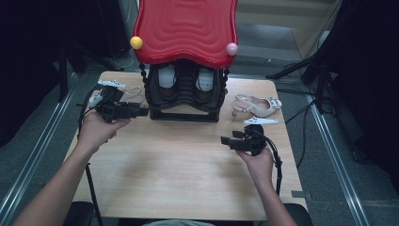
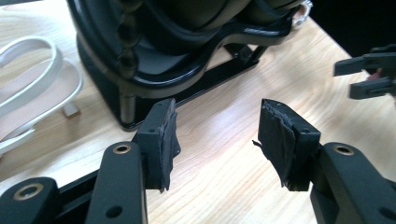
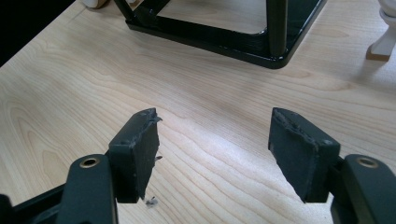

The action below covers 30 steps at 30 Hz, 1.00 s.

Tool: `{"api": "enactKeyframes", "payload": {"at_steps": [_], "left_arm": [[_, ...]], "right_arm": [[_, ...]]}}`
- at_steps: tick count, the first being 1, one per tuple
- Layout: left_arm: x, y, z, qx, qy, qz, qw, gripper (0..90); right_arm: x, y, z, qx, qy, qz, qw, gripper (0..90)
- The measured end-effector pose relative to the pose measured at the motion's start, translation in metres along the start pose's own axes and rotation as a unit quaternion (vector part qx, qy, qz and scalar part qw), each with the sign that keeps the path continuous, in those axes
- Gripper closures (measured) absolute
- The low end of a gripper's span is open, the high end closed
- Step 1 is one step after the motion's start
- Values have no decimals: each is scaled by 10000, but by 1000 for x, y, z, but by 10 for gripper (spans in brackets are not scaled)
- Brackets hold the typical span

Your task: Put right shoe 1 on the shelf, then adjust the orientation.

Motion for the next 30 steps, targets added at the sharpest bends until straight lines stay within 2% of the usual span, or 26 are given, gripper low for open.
{"api": "enactKeyframes", "payload": {"at_steps": [2, 5, 9, 15, 18, 19, 20, 22, 24, 26, 28, 30], "left_arm": [[-4, 3, -1, -79, 14, 115, 9999, 477], [-11, 7, -3, -19, -69, 35, 10000, 495], [-21, 14, -7, -52, -166, 24, 9998, 528], [-34, 20, -11, -143, -310, 54, 9994, 649], [-39, 19, -11, -94, -350, 93, 9993, 707], [-43, 19, -11, -39, -424, 94, 9991, 707], [-46, 18, -12, -17, -455, 108, 9989, 744], [-52, 19, -12, 35, -549, 183, 9983, 811], [-61, 21, -13, 77, -651, 211, 9976, 830], [-67, 23, -12, 76, -685, 381, 9969, 865], [-74, 23, -11, 58, -735, 444, 9963, 898], [-79, 22, -8, 79, -770, 486, 9958, 900]], "right_arm": [[1, 0, -1, 19, 24, 30, 10000, 352], [1, 0, -1, 115, -21, -67, 9999, 367], [3, -2, -2, 169, 11, -25, 9999, 371], [6, 0, -3, 167, 80, -35, 9998, 372], [6, 0, -3, 176, 77, -30, 9998, 373], [6, 0, -3, 167, 58, -36, 9998, 373], [6, 0, -3, 151, 58, -60, 9999, 373], [6, 0, -3, 143, 62, -76, 9998, 374], [7, 0, -4, 135, 76, -138, 9998, 380], [7, -1, -5, 193, 121, -187, 9996, 386], [8, -2, -6, 269, 190, -114, 9994, 394], [8, -1, -7, 237, 192, -109, 9995, 393]]}}
Point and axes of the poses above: each handheld gripper's, and its own axes: y roughly forward along the jaws, z roughly out of its top, x roughly to its right, the point moved 1 cm from there along y, roughly forward along the jaws, and after that the axes turned 13 degrees about -x, right-handed, at the moved point
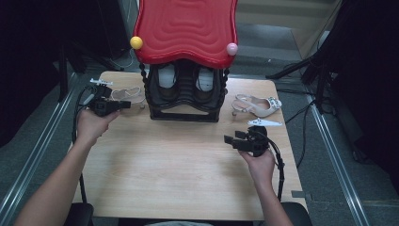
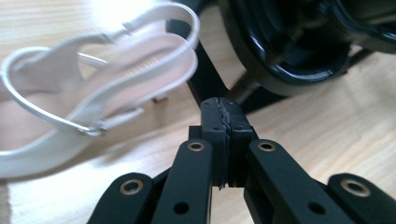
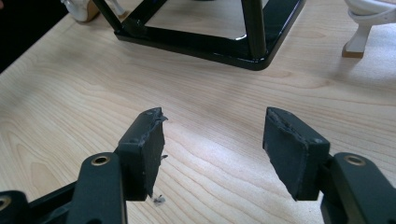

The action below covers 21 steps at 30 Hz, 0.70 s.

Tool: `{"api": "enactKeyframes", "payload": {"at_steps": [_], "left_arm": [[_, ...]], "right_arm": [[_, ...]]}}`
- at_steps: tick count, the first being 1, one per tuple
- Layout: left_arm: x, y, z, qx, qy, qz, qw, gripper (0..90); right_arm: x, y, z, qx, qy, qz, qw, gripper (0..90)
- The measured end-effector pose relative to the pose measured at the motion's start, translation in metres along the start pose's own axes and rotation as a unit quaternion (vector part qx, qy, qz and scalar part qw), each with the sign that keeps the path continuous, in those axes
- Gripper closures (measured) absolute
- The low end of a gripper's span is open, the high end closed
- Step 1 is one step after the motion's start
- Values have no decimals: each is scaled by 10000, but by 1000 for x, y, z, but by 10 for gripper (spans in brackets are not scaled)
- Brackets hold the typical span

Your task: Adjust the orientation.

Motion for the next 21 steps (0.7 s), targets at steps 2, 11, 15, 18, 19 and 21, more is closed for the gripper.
{"api": "enactKeyframes", "payload": {"at_steps": [2, 11, 15, 18, 19, 21], "left_arm": [[-4, 1, 5, 16, -26, 73, 10000, 900], [-24, 9, 26, -15, -240, 214, 9995, 900], [-34, 14, 31, 55, -489, 227, 9985, 900], [-39, 20, 35, 18, -539, 354, 9979, 900], [-41, 22, 36, -10, -541, 388, 9978, 900], [-43, 26, 38, -14, -616, 397, 9973, 900]], "right_arm": [[0, 1, 0, -22, -22, -25, 10000, 392], [1, 3, -2, -33, -39, -70, 10000, 391], [2, 3, -3, -58, -9, -73, 10000, 391], [3, 4, -3, -75, 2, -69, 9999, 392], [3, 4, -3, -89, 1, -76, 9999, 392], [3, 4, -3, -91, -7, -94, 9999, 392]]}}
Point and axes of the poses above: each handheld gripper's, and its own axes: y roughly forward along the jaws, z roughly out of its top, x roughly to its right, the point moved 1 cm from there along y, roughly forward along the jaws, and after that the axes turned 13 degrees about -x, right-handed, at the moved point
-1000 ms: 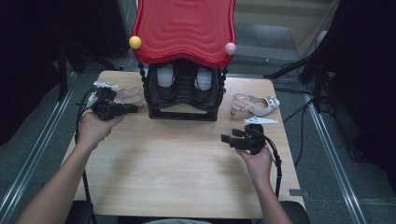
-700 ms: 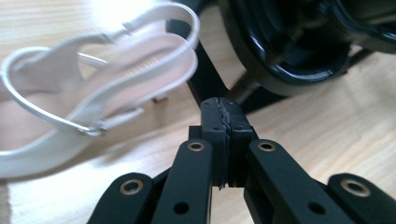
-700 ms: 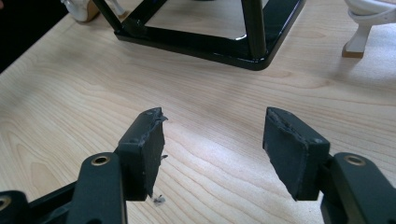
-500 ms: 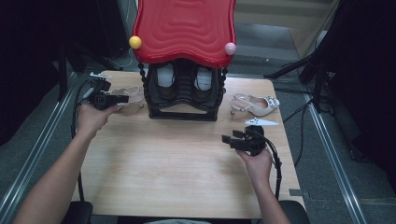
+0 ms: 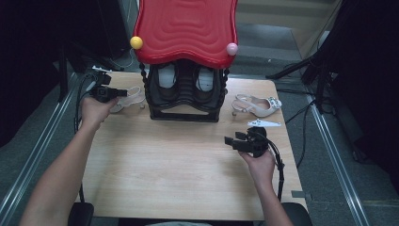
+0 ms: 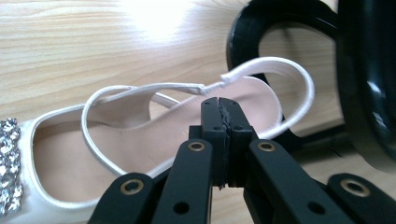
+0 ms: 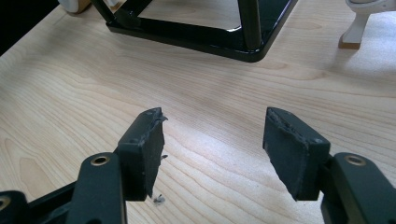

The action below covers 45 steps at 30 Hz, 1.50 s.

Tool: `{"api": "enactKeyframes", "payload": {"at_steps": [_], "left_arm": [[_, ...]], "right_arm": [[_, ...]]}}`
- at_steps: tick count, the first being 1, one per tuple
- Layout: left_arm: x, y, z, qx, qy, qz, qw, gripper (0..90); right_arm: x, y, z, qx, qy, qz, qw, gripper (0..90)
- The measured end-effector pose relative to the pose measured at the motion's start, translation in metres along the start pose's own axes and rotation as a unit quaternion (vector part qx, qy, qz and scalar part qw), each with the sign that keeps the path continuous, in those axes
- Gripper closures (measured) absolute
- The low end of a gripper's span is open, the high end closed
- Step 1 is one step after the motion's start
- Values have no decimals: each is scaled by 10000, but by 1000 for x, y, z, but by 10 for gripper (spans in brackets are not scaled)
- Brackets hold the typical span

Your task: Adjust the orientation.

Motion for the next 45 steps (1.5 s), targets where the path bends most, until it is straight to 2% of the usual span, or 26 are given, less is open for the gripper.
{"api": "enactKeyframes", "payload": {"at_steps": [6, 12, 15, 17, 22, 25, 28, 31, 34, 40, 41, 44, 45], "left_arm": [[-8, 17, -1, -121, -218, 51, 9997, 900], [-13, 24, -9, -216, -248, -4, 9995, 900], [-16, 23, -12, -250, -278, -54, 9993, 900], [-18, 22, -14, -341, -244, -28, 9991, 900], [-19, 21, -16, -370, -280, -21, 9989, 900], [-25, 20, -19, -448, -289, 10, 9986, 900], [-31, 18, -23, -441, -408, -31, 9982, 900], [-33, 17, -23, -431, -396, 38, 9983, 900], [-37, 16, -24, -535, -342, 80, 9980, 900], [-40, 15, -24, -570, -366, 124, 9976, 900], [-41, 15, -24, -630, -305, 151, 9974, 900], [-43, 15, -22, -608, -428, 140, 9971, 900], [-44, 15, -22, -622, -393, 161, 9972, 900]], "right_arm": [[1, -2, -2, -4, 27, -11, 10000, 392], [2, -2, -3, -6, 63, -14, 10000, 392], [2, -3, -4, -1, 66, -24, 10000, 392], [2, -3, -4, -1, 95, -20, 10000, 392], [3, -4, -4, 26, 106, -19, 9999, 391], [3, -4, -4, 22, 124, -16, 9999, 391], [3, -4, -4, 24, 128, -24, 9999, 390], [3, -4, -4, 26, 130, -22, 9999, 390], [3, -4, -4, 31, 137, -18, 9999, 390], [3, -3, -4, 25, 156, -13, 9999, 390], [3, -3, -4, 26, 156, -9, 9999, 390], [3, -3, -4, 32, 135, -22, 9999, 390], [3, -4, -4, 27, 142, -25, 9999, 389]]}}
Point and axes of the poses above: each handheld gripper's, and its own axes: y roughly forward along the jaws, z roughly out of its top, x roughly to its right, the point moved 1 cm from there along y, roughly forward along the jaws, and after that the axes turned 13 degrees about -x, right-handed, at the moved point
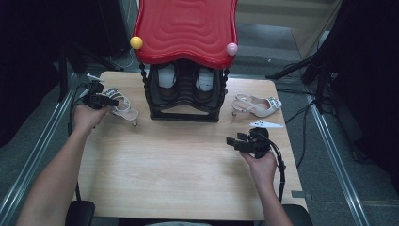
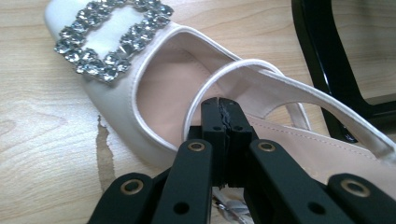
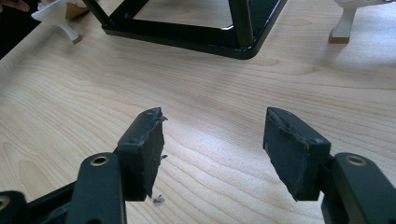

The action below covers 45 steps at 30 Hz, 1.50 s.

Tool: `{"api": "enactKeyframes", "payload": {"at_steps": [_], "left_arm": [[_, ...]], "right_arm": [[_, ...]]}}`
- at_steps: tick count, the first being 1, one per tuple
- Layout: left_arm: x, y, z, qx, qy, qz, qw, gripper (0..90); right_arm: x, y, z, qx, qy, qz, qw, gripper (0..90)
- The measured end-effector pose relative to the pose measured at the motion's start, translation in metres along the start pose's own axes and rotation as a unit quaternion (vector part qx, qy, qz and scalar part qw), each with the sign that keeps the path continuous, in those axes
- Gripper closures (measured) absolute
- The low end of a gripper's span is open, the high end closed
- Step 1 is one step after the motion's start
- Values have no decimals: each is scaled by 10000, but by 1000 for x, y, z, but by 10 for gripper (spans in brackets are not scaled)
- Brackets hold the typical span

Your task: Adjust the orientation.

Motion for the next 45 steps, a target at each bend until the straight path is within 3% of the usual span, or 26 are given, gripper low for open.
{"api": "enactKeyframes", "payload": {"at_steps": [12, 18, 23, 27, 32, 36, 45], "left_arm": [[-6, -1, 2, 41, -116, -12, 9999, 900], [12, -17, 1, 258, -64, -177, 9995, 898], [26, -29, -4, 183, 173, -141, 9996, 898], [33, -30, -13, 259, 84, -208, 9994, 899], [33, -24, -24, 244, 35, -231, 9994, 890], [32, -21, -28, 141, 67, -69, 9999, 890], [19, -25, -31, -23, 14, 85, 10000, 891]], "right_arm": [[0, 0, 0, 19, 14, 8, 10000, 389], [-1, 1, 0, 14, 9, 16, 10000, 390], [-1, 1, 0, 15, -4, 20, 10000, 389], [-2, 1, 1, 24, -6, 39, 10000, 390], [-2, 3, 4, 25, -46, 83, 10000, 390], [-5, 7, 9, 5, -101, 150, 9998, 390], [-9, 14, 17, -11, -210, 272, 9994, 389]]}}
Point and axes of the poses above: each handheld gripper's, and its own axes: y roughly forward along the jaws, z roughly out of its top, x roughly to its right, the point moved 1 cm from there along y, roughly forward along the jaws, and after that the axes turned 13 degrees about -x, right-handed, at the moved point
